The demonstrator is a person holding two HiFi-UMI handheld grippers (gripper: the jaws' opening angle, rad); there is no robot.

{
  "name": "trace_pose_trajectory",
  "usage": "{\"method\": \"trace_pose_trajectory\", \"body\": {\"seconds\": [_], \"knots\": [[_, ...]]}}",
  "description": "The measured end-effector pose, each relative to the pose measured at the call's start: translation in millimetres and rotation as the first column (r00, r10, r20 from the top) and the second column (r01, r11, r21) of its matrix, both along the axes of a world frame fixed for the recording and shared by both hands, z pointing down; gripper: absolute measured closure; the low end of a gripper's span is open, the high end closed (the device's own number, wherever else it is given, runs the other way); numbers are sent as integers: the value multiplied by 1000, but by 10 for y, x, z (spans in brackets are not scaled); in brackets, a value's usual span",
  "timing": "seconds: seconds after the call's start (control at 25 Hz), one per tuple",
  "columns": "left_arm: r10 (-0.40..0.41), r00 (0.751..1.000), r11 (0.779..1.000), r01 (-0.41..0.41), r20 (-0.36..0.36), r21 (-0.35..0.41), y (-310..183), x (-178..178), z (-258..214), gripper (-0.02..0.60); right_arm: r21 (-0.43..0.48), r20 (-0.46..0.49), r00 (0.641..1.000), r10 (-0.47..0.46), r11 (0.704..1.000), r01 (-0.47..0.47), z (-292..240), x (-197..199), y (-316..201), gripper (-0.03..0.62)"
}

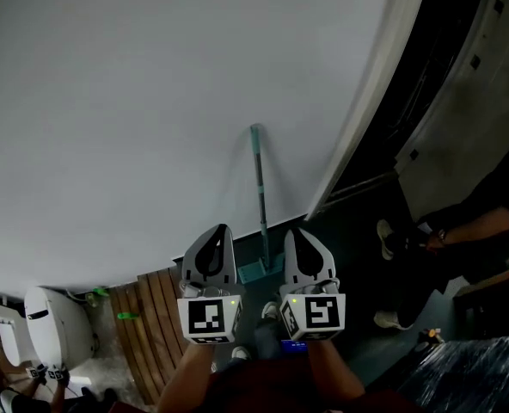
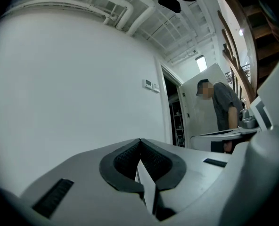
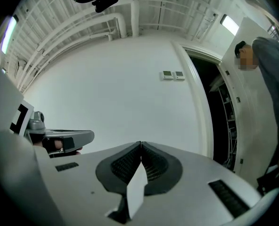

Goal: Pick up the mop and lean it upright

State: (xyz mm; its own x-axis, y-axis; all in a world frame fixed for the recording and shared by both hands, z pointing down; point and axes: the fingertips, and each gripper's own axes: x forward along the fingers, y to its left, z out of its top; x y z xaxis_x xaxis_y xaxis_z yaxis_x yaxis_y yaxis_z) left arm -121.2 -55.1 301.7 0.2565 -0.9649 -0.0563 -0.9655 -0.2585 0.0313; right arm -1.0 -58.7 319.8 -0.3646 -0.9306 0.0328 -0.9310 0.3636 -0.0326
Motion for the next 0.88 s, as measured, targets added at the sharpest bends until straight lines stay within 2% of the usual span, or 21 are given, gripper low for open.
{"method": "trace_pose_trajectory", "body": {"seconds": [0.12,0.44,0.64,0.88], "knots": [[-25,999,1000,25,40,-17,-300,65,58,568,0,9,1000,-21,1000,21,0,80,-329,577],[-79,996,997,79,44,-16,-1117,256,18,569,0,42,997,-66,998,66,-23,247,-1204,577],[-108,993,994,108,44,-4,-1351,310,-49,568,-5,26,996,-83,996,84,-10,327,-1455,577],[-108,993,994,108,40,0,-1443,284,-70,568,-9,14,996,-87,996,87,-36,277,-1539,577]]}}
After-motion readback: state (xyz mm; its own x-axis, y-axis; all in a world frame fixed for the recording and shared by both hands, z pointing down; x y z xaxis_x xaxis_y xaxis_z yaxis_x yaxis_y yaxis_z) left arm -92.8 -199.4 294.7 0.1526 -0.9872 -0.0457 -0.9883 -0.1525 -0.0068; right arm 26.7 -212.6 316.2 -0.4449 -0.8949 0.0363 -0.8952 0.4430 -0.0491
